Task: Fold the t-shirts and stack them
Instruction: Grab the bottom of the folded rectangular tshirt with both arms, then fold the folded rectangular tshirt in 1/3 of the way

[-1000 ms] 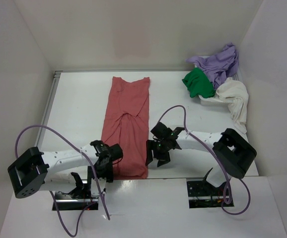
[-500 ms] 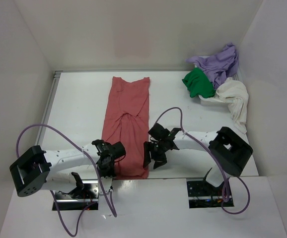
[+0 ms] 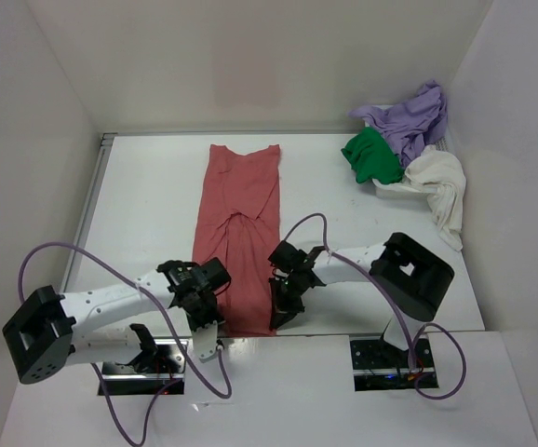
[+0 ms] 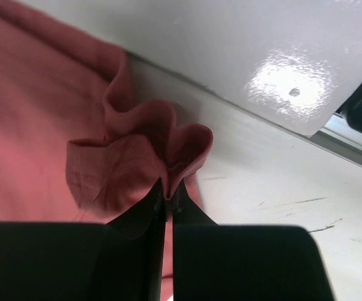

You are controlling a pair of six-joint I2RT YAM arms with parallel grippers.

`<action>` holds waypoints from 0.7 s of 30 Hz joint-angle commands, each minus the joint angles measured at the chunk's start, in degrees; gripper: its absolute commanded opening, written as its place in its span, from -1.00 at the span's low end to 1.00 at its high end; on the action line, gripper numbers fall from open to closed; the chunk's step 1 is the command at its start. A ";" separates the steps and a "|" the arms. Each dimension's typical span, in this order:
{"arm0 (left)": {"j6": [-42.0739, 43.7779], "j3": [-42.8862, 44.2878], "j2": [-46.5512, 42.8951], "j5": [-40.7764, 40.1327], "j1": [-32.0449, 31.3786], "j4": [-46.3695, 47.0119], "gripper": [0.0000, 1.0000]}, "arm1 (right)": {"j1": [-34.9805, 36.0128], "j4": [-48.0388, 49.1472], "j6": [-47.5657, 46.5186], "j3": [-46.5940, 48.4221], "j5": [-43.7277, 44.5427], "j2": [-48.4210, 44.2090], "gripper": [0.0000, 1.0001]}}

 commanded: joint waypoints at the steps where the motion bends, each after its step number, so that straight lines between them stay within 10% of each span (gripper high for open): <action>1: -2.84 -0.13 -2.72 2.70 0.94 -0.53 -0.99 | 0.64 -1.97 -1.76 0.55 3.51 0.31 -1.00; 8: -9.61 6.19 -5.28 2.25 15.67 1.39 -0.99 | -9.27 -14.54 -10.79 12.23 7.30 -5.76 -1.00; 21: -20.41 24.30 12.19 12.01 37.50 21.69 -1.00 | -24.22 -23.43 -25.92 39.89 0.63 9.87 -1.00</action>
